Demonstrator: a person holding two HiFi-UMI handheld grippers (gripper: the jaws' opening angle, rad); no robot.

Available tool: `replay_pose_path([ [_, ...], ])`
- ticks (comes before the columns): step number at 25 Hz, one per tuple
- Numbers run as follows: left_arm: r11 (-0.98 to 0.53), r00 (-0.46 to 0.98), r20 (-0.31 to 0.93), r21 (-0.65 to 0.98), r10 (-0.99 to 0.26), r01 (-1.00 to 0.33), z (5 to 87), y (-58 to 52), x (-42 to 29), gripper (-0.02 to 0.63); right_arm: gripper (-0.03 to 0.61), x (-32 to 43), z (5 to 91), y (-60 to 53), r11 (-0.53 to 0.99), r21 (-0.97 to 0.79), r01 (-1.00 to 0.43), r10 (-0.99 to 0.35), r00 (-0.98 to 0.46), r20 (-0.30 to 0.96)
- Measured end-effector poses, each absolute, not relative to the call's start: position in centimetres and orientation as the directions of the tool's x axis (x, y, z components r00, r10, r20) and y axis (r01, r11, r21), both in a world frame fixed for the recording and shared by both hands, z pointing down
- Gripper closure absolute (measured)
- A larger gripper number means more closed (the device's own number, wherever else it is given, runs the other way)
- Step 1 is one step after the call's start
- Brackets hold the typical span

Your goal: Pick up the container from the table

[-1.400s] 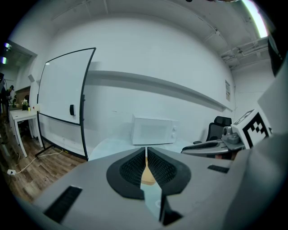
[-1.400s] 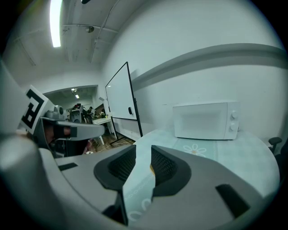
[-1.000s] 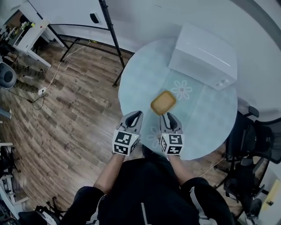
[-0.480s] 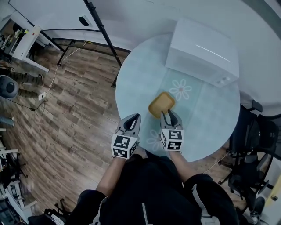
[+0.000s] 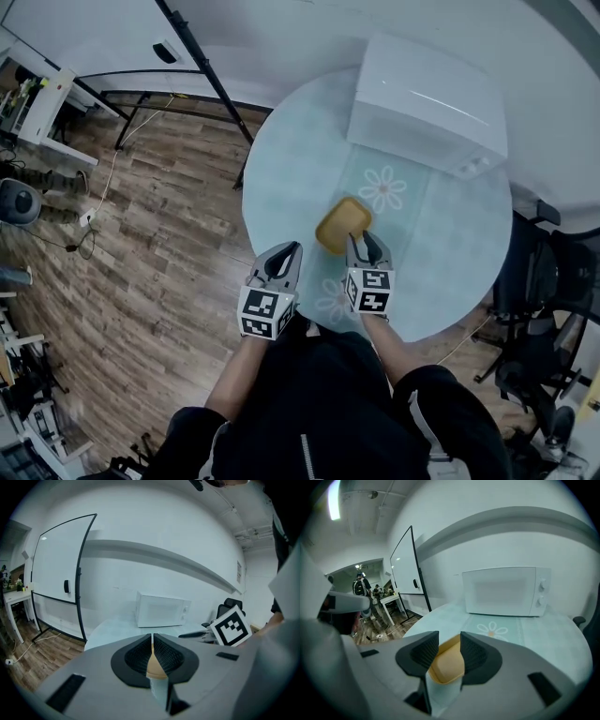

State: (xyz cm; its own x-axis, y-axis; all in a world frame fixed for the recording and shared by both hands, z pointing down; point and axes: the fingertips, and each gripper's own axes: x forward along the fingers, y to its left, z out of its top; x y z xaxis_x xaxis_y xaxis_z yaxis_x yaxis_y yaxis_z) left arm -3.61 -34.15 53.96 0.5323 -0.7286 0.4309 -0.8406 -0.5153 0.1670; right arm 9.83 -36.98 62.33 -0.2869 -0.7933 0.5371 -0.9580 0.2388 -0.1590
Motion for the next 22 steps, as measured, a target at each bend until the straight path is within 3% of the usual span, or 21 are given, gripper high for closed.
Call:
replay_pose_path([
  [11, -0.557, 0.568, 0.451, 0.173, -0.688, -0.812, 54.6, -34.6, -4.2, 0.588, 0.423, 11.8, 66.2, -38.0, 0.1, -0.134, -0.986, -0.783, -0.161, 0.601],
  [22, -0.505, 0.522, 0.484, 0.177, -0.702, -0.845, 55.7, -34.1, -6.8, 0.588, 0.42, 14.0, 72.4, -38.3, -0.061, -0.123, -0.991, -0.698, -0.046, 0.715],
])
